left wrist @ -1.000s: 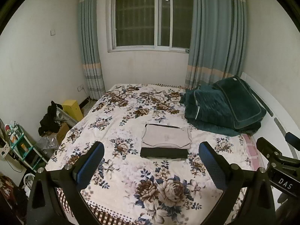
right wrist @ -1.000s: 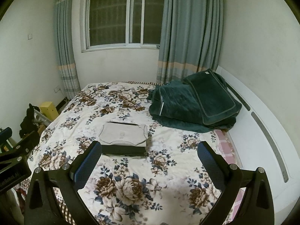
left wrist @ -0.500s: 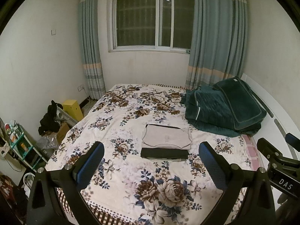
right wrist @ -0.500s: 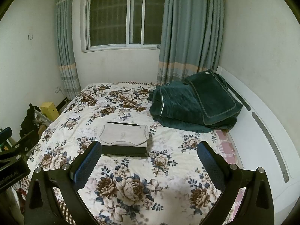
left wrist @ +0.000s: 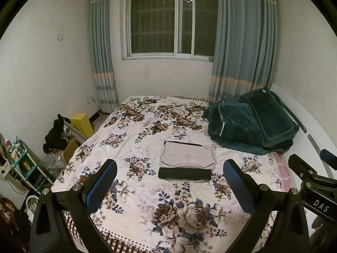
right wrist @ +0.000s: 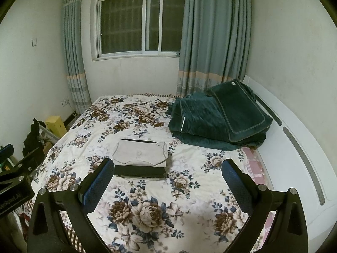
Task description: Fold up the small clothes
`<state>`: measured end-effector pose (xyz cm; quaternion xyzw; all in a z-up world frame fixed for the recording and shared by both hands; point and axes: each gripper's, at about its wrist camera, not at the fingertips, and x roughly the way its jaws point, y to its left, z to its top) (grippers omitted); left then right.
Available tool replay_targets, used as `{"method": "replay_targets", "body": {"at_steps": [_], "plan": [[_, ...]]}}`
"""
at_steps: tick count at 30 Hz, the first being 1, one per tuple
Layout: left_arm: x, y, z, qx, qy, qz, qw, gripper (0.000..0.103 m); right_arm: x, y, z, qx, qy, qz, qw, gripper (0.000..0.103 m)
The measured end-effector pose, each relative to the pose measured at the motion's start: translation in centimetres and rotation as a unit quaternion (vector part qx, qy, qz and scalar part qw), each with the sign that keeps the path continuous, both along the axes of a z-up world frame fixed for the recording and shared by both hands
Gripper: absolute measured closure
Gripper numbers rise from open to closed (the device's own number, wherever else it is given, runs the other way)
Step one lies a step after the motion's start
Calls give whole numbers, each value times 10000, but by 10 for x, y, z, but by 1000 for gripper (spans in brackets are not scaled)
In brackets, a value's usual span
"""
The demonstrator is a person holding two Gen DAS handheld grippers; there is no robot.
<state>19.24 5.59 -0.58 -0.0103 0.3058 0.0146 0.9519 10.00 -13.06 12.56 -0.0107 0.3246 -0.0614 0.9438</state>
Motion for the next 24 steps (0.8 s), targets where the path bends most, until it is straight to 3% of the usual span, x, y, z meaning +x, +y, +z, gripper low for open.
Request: {"method": "replay_targets", "body": {"at_steps": [24], "plan": [[1,4,7,-9,-70,12,10000,0,-2,5,-2,-1,-25,-18,10000,0]]}}
